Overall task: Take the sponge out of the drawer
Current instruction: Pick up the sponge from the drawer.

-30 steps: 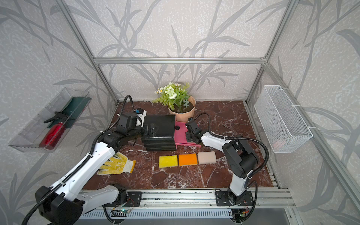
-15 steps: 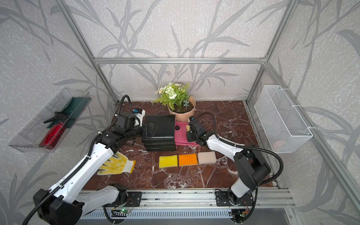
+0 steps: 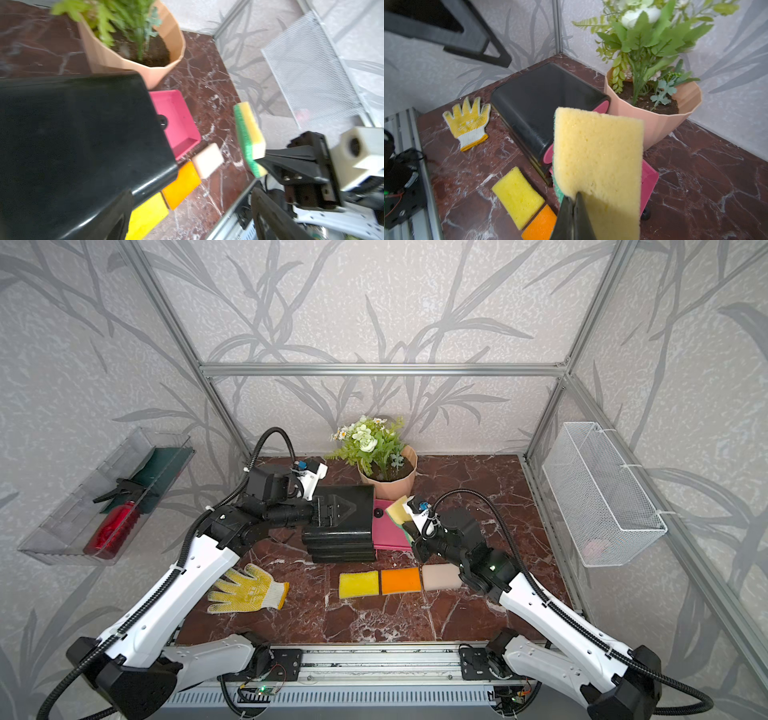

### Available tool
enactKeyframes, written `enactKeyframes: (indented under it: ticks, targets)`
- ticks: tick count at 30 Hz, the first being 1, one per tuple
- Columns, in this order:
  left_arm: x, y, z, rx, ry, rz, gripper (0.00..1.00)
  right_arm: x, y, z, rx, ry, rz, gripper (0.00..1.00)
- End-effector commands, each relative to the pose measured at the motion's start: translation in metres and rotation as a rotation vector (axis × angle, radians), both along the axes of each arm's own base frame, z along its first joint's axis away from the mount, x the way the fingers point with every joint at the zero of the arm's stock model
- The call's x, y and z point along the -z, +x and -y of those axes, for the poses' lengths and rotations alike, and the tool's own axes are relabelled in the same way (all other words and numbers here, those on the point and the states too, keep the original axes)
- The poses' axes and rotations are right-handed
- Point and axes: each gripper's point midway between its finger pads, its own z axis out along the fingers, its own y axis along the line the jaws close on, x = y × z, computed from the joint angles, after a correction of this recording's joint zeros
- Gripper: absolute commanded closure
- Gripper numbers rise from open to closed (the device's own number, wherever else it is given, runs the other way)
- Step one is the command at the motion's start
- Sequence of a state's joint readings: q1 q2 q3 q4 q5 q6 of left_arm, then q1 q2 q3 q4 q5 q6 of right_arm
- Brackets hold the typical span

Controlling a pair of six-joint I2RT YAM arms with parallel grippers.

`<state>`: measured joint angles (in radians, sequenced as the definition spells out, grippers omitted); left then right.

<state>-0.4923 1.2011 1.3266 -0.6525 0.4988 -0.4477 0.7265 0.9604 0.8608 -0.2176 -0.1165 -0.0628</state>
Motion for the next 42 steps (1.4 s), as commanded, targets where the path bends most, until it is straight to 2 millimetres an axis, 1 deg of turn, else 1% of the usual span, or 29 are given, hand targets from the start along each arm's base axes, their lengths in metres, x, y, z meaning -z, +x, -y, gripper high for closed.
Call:
enactKeyframes:
  ticks: [1, 3, 6, 9, 11, 14, 17, 19, 22, 23, 24, 26, 31, 34, 37, 38, 40, 42]
  targets:
    - [-0.005, -0.034, 0.031, 0.134, -0.013, -0.115, 0.12, 0.012, -0.026, -0.006, -0.124, -0.114, 0.014, 0.99]
    - [0.002, -0.046, 0.045, 0.187, 0.017, -0.169, 0.17, 0.011, -0.039, -0.013, -0.177, -0.136, 0.029, 0.99]
    - [0.017, -0.050, 0.053, 0.181, 0.080, -0.201, 0.24, 0.010, -0.051, -0.017, -0.219, -0.171, 0.035, 0.99]
    - [0.026, -0.052, 0.057, 0.172, 0.105, -0.214, 0.26, 0.008, -0.063, -0.017, -0.249, -0.169, 0.042, 0.99]
    - [0.028, -0.052, 0.061, 0.169, 0.109, -0.221, 0.28, 0.008, -0.067, -0.015, -0.252, -0.167, 0.048, 0.99]
    - [0.032, -0.052, 0.071, 0.166, 0.110, -0.224, 0.33, 0.010, -0.073, -0.012, -0.257, -0.163, 0.056, 0.99]
    - [0.040, -0.053, 0.082, 0.171, 0.133, -0.239, 0.36, 0.008, -0.077, -0.012, -0.264, -0.150, 0.067, 0.99]
    - [0.044, -0.055, 0.088, 0.183, 0.143, -0.249, 0.41, 0.008, -0.079, -0.012, -0.273, -0.150, 0.065, 0.99]
    - [0.045, -0.060, 0.099, 0.199, 0.135, -0.256, 0.59, 0.010, -0.078, -0.011, -0.261, -0.170, 0.066, 1.00]
    - [0.045, -0.060, 0.101, 0.202, 0.128, -0.257, 0.68, 0.010, -0.077, -0.011, -0.253, -0.173, 0.072, 1.00]
    - [0.046, -0.061, 0.104, 0.203, 0.124, -0.264, 0.81, 0.010, -0.076, -0.010, -0.244, -0.171, 0.078, 1.00]
    - [0.048, -0.061, 0.107, 0.202, 0.121, -0.272, 1.00, 0.009, -0.075, -0.008, -0.230, -0.166, 0.085, 1.00]
    - [0.047, -0.060, 0.112, 0.199, 0.117, -0.265, 1.00, 0.003, -0.073, -0.003, -0.200, -0.147, 0.091, 1.00]
    - [0.043, -0.057, 0.107, 0.169, 0.135, -0.214, 1.00, 0.002, -0.067, 0.002, -0.151, -0.144, 0.097, 1.00]
    - [0.035, -0.053, 0.101, 0.133, 0.131, -0.172, 1.00, -0.006, -0.063, 0.008, -0.092, -0.103, 0.103, 0.62]
    - [0.032, -0.051, 0.099, 0.119, 0.129, -0.155, 1.00, -0.009, -0.061, 0.012, -0.062, -0.082, 0.108, 0.51]
    - [0.028, -0.048, 0.095, 0.089, 0.130, -0.125, 1.00, -0.016, -0.055, 0.024, 0.019, -0.053, 0.115, 0.46]
    - [0.024, -0.044, 0.090, 0.054, 0.124, -0.089, 1.00, -0.024, -0.051, 0.037, 0.089, -0.021, 0.122, 0.37]
